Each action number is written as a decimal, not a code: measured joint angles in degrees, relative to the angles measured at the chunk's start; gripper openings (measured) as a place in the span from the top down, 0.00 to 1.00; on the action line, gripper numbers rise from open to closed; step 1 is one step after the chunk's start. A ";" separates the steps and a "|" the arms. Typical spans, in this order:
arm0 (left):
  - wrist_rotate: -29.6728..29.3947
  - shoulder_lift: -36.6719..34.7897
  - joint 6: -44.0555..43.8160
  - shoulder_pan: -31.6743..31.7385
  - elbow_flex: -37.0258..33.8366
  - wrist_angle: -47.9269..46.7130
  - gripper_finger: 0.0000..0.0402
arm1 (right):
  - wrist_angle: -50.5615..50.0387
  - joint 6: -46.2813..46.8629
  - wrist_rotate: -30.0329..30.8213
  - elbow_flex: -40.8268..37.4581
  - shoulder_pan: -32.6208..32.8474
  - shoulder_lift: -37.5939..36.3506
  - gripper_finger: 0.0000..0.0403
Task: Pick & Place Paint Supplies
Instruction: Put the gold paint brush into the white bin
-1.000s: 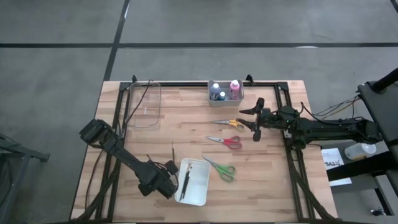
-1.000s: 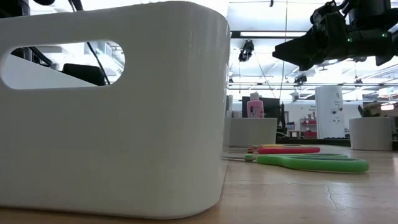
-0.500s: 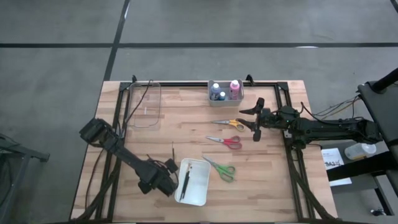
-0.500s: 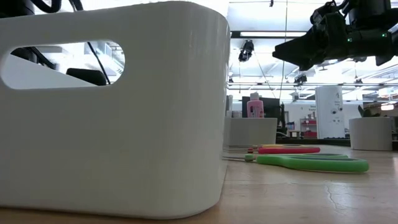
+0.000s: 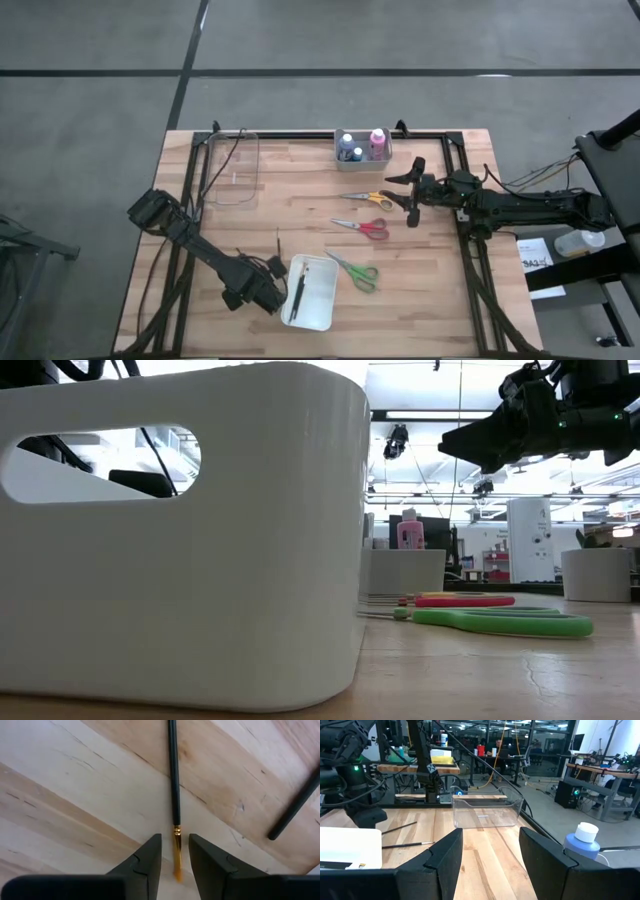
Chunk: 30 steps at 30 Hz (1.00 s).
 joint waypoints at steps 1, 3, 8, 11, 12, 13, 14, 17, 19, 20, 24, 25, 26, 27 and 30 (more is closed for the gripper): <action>0.00 0.00 0.38 0.00 0.00 0.06 0.74 | 0.00 0.00 0.00 0.02 0.00 0.00 0.52; 0.00 0.00 0.50 0.00 0.00 0.17 0.77 | 0.00 0.00 0.00 0.02 0.00 0.00 0.52; 0.26 0.04 0.48 0.00 0.00 0.44 0.88 | 0.00 0.00 0.00 0.02 0.02 0.00 0.52; 0.21 0.05 0.48 0.00 0.00 0.77 0.95 | 0.00 0.00 0.00 0.02 0.02 0.00 0.52; 0.14 0.04 0.48 0.00 0.00 1.03 0.97 | 0.00 0.00 0.00 0.00 0.02 0.00 0.52; -0.06 0.04 0.48 0.02 0.02 1.31 0.98 | 0.00 0.00 0.00 0.00 0.07 0.00 0.52; -0.23 0.04 0.47 0.02 0.06 1.46 0.98 | 0.00 0.00 0.00 0.02 0.05 0.00 0.52; -0.28 0.07 0.46 0.04 0.07 1.54 0.98 | 0.00 0.00 0.00 0.02 0.04 0.00 0.52; -0.28 0.09 0.46 0.04 0.07 1.52 0.98 | 0.00 0.00 0.00 0.02 0.04 0.00 0.52; -0.26 0.09 0.46 0.04 0.07 1.51 0.98 | 0.00 0.00 0.00 0.01 0.04 0.00 0.52; -0.26 0.11 0.46 0.04 0.07 1.43 0.98 | 0.00 0.00 0.00 0.02 0.04 0.00 0.52; -0.24 0.11 0.46 0.04 0.07 1.39 0.98 | 0.00 0.00 0.00 0.02 0.04 0.00 0.52; -0.24 0.11 0.45 0.04 0.07 1.37 0.98 | -0.01 0.00 0.00 0.00 0.04 0.00 0.52; -0.24 0.11 0.44 0.04 0.07 1.35 0.98 | 0.00 0.00 0.00 0.02 0.04 0.00 0.52; -0.22 0.10 0.44 0.04 0.11 1.30 0.98 | -0.01 0.00 0.00 0.01 0.04 0.00 0.52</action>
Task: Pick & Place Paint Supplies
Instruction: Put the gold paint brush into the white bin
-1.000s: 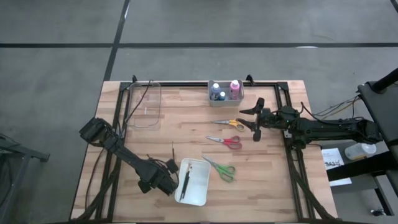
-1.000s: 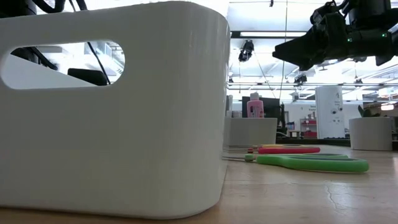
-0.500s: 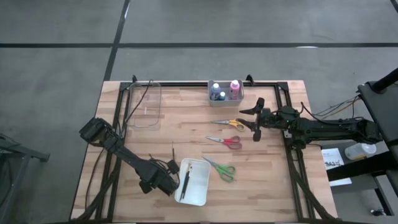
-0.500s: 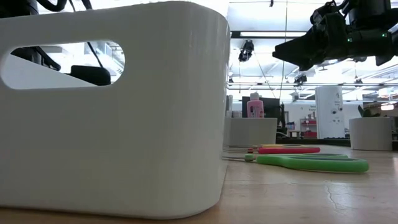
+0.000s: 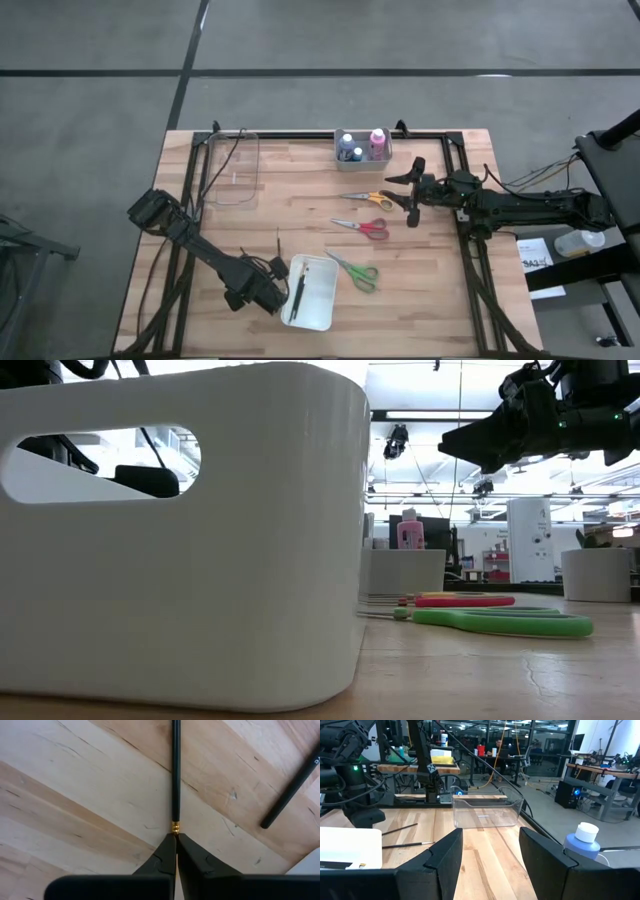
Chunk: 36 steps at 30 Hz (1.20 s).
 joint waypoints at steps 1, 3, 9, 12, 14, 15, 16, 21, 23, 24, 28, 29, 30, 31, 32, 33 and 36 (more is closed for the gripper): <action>0.00 -0.06 0.00 0.00 0.00 -0.02 0.98 | 0.01 0.00 0.00 0.00 0.00 0.00 0.52; 0.02 -0.10 0.04 0.00 0.11 -0.19 0.98 | 0.01 0.00 0.00 0.01 0.00 0.00 0.52; 0.87 -1.22 1.23 0.04 0.37 -1.98 0.98 | 0.01 0.00 0.00 0.00 0.00 0.00 0.52; 0.92 -1.72 1.25 0.07 0.39 -1.99 0.98 | -0.01 0.00 0.00 0.01 0.00 0.00 0.52; 0.94 -1.72 1.29 0.07 0.39 -2.10 0.98 | 0.00 0.00 0.00 0.01 0.00 0.00 0.52; 0.94 -1.78 1.35 0.07 0.39 -2.11 0.98 | -0.01 0.00 0.00 0.01 0.00 0.00 0.52; 1.01 -1.81 1.37 0.07 0.39 -2.10 0.98 | -0.01 0.00 0.00 0.01 0.00 0.00 0.52; 2.21 -2.49 1.36 0.04 0.55 -2.46 0.98 | -0.01 0.00 0.00 0.01 0.00 0.00 0.52; 2.61 -2.57 1.33 0.07 1.28 -3.91 0.98 | -0.01 0.00 0.00 0.01 0.00 0.00 0.52; 2.83 -2.57 1.34 0.07 1.68 -4.90 0.98 | 0.01 0.00 0.00 -0.01 -0.02 0.00 0.52; 3.35 -2.55 1.33 0.29 4.13 -9.86 0.98 | -0.01 0.00 0.00 0.01 -0.04 0.00 0.52; 3.48 -2.55 1.35 0.41 4.70 -11.27 0.98 | 0.00 0.00 0.00 0.01 -0.04 0.00 0.52; 3.48 -2.55 1.34 0.45 5.33 -12.62 0.98 | -0.01 0.00 0.00 0.01 -0.04 0.00 0.52; 3.58 -2.55 1.33 0.46 6.00 -13.58 0.98 | -0.01 0.00 0.00 0.01 -0.04 0.00 0.52; 3.67 -2.55 1.34 0.52 6.75 -14.55 0.98 | 0.01 0.00 0.00 0.01 -0.04 0.00 0.52; 3.67 -2.55 1.36 0.54 7.43 -15.52 0.98 | 0.01 0.00 0.00 0.01 -0.04 0.00 0.52; 3.68 -2.55 2.37 0.76 9.81 -17.62 0.98 | 0.00 0.00 0.00 0.01 -0.04 0.00 0.52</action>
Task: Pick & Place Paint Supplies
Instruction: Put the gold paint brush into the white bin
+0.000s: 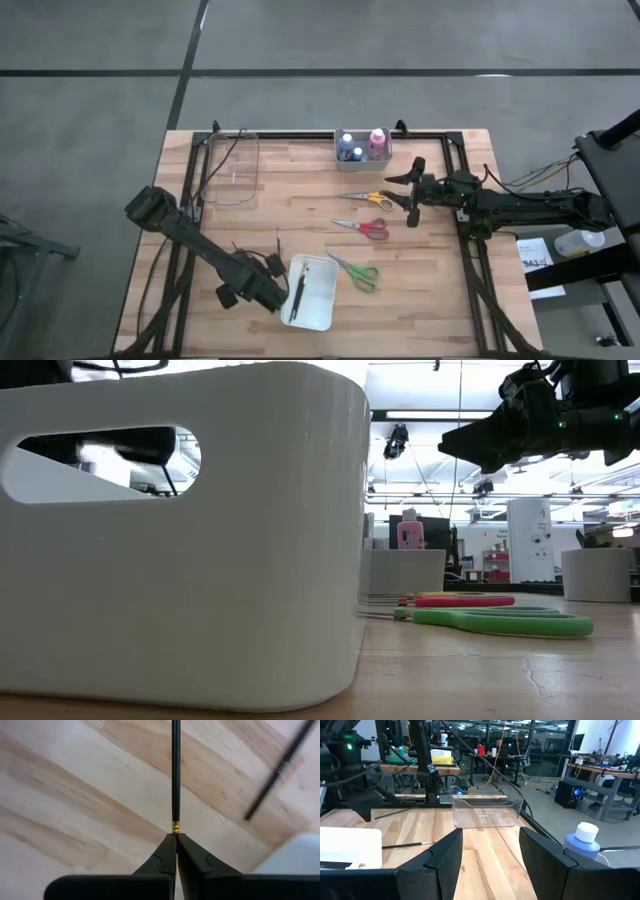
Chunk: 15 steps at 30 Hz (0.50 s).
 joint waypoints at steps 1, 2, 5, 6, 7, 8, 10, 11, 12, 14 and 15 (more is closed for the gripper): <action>0.02 0.00 1.14 0.15 0.98 -0.82 0.98 | -0.02 0.00 0.00 -0.01 0.00 0.00 0.52; 0.00 0.00 2.92 0.33 2.09 -2.02 0.98 | -0.02 0.00 0.00 -0.01 0.00 0.00 0.52; -0.01 0.00 9.62 1.06 6.25 -5.57 0.98 | -0.02 0.00 0.00 0.00 0.02 0.00 0.52; -0.12 -0.02 11.51 1.29 7.79 -7.01 0.98 | -0.02 0.00 0.00 0.00 0.00 0.00 0.52; -0.46 -0.02 13.11 1.51 9.42 -8.54 0.98 | -0.01 0.00 0.00 0.00 0.02 0.00 0.52; -1.28 -0.02 14.59 1.61 10.97 -9.72 0.98 | -0.01 0.00 0.00 0.00 0.02 0.00 0.52; -4.07 -0.02 17.09 1.73 14.28 -11.80 0.98 | -0.02 0.00 0.00 0.00 0.02 0.00 0.52; -5.64 -0.02 18.08 1.73 15.73 -12.63 0.98 | -0.01 0.00 0.00 -0.02 0.03 0.00 0.52; -7.57 -0.02 19.17 1.74 17.15 -13.12 0.98 | -0.02 0.00 -0.02 -0.02 0.07 0.00 0.52; -11.91 -0.04 21.91 1.76 19.26 -13.18 0.98 | -0.02 0.00 0.00 0.00 0.04 0.00 0.52; -14.02 -0.04 23.67 1.78 20.01 -12.83 0.98 | -0.01 0.00 0.00 0.00 0.04 0.00 0.52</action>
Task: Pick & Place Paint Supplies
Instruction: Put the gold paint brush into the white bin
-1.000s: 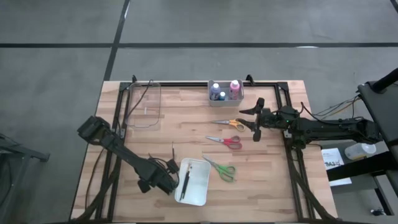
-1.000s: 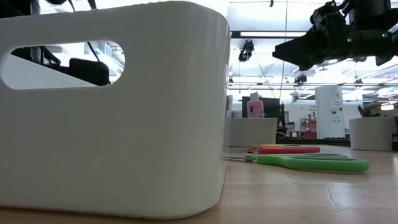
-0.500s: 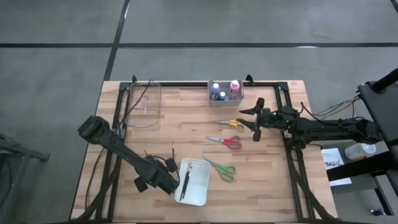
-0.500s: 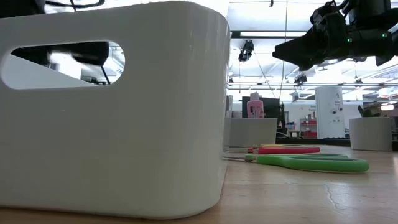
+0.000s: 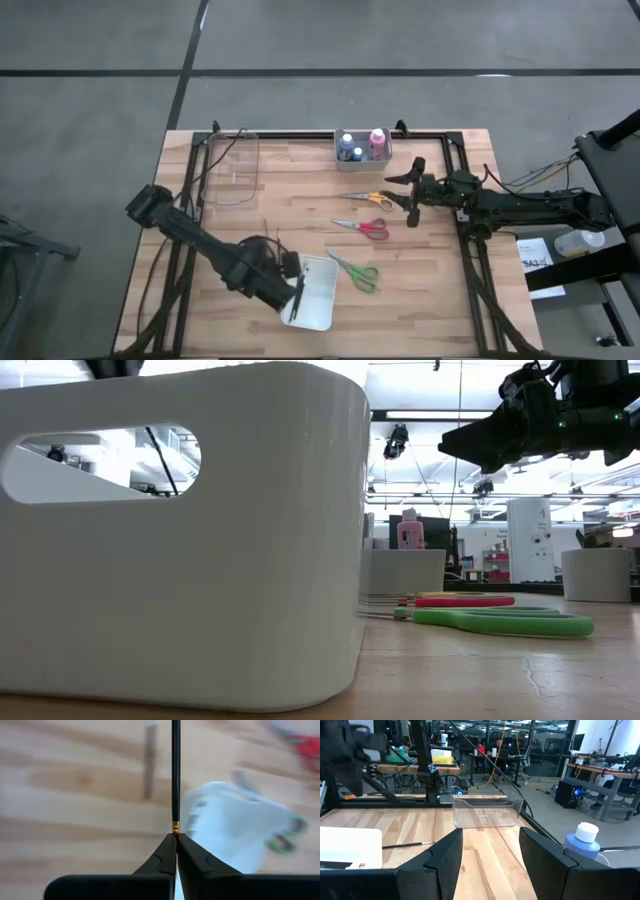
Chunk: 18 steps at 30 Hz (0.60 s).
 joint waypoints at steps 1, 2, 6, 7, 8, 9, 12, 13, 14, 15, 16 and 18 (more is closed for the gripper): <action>-1.85 0.00 2.07 0.07 0.56 0.82 0.98 | 0.02 0.00 0.00 -0.01 0.00 0.00 0.52; -3.53 0.00 4.66 0.16 0.75 2.25 0.98 | -0.01 0.00 0.00 0.00 0.00 0.00 0.52; -8.40 0.08 16.23 0.45 -0.24 10.05 0.98 | -0.01 0.00 0.00 0.00 0.00 0.00 0.52; -8.97 0.22 18.29 0.51 -0.72 11.85 0.98 | 0.01 0.00 0.00 0.00 0.00 0.00 0.52; -9.07 0.44 20.20 0.55 -1.25 13.71 0.98 | 0.00 0.00 0.00 0.00 0.00 0.00 0.52; -8.99 0.85 22.04 0.62 -1.83 15.76 0.98 | 0.01 0.00 -0.01 -0.01 0.00 0.00 0.52; -5.96 2.31 26.03 0.67 -2.90 20.58 0.98 | 0.01 0.00 -0.02 -0.02 0.00 0.00 0.52; -4.51 2.86 26.86 0.70 -2.94 21.43 0.98 | 0.00 0.00 0.00 0.00 0.00 0.00 0.52; -2.79 3.40 27.54 0.70 -2.96 22.24 0.98 | -0.01 0.00 0.00 -0.02 0.00 0.00 0.52; -1.09 3.99 27.83 0.70 -2.96 23.04 0.98 | -0.01 0.00 0.00 0.00 0.00 0.00 0.52; 0.51 4.51 27.91 0.70 -2.94 23.65 0.98 | -0.01 0.00 0.00 0.00 0.00 0.00 0.52; 3.03 5.46 28.04 0.70 -2.94 24.63 0.98 | -0.01 0.00 -0.01 -0.02 0.00 0.00 0.52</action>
